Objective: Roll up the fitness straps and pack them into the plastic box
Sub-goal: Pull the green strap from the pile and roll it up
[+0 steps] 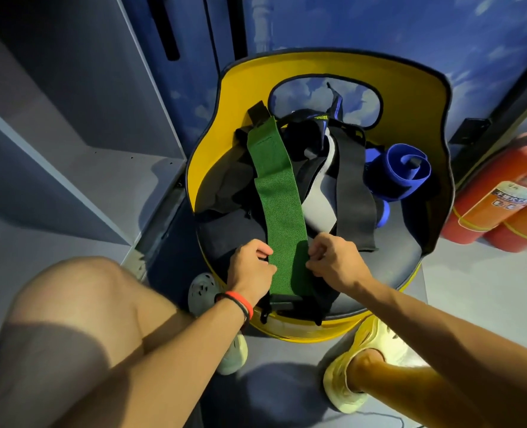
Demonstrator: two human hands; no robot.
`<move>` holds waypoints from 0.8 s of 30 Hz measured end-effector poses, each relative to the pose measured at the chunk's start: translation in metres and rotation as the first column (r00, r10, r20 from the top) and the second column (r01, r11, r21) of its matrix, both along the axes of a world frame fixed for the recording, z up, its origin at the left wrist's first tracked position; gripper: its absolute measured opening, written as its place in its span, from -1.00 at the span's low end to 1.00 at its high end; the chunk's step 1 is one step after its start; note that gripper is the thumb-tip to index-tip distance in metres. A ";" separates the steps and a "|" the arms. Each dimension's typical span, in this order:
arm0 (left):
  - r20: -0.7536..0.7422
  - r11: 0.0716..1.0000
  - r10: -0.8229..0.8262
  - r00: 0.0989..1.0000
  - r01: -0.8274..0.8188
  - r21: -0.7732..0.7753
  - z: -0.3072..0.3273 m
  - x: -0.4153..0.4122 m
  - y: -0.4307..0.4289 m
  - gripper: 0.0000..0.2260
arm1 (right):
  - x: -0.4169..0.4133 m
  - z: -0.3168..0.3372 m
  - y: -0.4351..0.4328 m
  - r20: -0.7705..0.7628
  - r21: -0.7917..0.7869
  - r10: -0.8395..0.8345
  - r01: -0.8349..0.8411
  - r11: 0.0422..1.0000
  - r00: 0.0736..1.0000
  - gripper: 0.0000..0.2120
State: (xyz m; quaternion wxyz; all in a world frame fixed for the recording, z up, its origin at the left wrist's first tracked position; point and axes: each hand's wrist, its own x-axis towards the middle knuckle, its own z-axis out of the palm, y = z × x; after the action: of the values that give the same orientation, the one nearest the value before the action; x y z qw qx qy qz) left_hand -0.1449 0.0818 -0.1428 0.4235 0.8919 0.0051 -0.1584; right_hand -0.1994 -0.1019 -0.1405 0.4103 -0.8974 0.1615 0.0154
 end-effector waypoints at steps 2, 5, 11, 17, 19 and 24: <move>0.035 1.000 0.024 0.999 -0.024 0.004 0.000 0.004 -0.005 -0.77 | 0.002 0.002 -0.004 0.026 -0.060 0.049 -0.047 0.997 0.998 -0.74; 0.089 0.999 0.040 0.995 -0.040 0.002 -0.002 0.012 -0.012 -0.77 | 0.001 0.003 -0.008 0.069 -0.014 0.142 -0.141 0.990 0.988 -0.72; 0.173 1.000 -0.005 0.985 -0.001 0.031 -0.008 0.013 -0.012 -0.76 | -0.015 -0.007 -0.014 0.024 -0.283 0.519 -0.492 0.823 0.854 -0.46; 0.333 0.991 -0.094 0.938 0.121 -0.061 -0.017 -0.002 -0.001 -0.90 | -0.020 -0.003 -0.013 0.024 -0.411 0.561 -0.504 0.760 0.827 -0.71; 0.426 0.978 -0.181 0.886 0.208 -0.018 -0.018 -0.012 0.008 -0.98 | -0.020 -0.002 -0.015 0.037 -0.414 0.574 -0.510 0.754 0.818 -0.74; 0.476 0.878 -0.477 0.739 0.431 0.209 -0.017 -0.032 0.026 -0.79 | -0.020 -0.009 -0.020 0.029 -0.488 0.586 -0.500 0.715 0.810 -0.64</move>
State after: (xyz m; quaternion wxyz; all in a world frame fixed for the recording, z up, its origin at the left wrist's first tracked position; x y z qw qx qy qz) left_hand -0.1773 0.1082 -0.1595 0.3193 0.8923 -0.3187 -0.0130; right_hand -0.2190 -0.1218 -0.1493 0.1767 -0.9727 -0.1495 0.0153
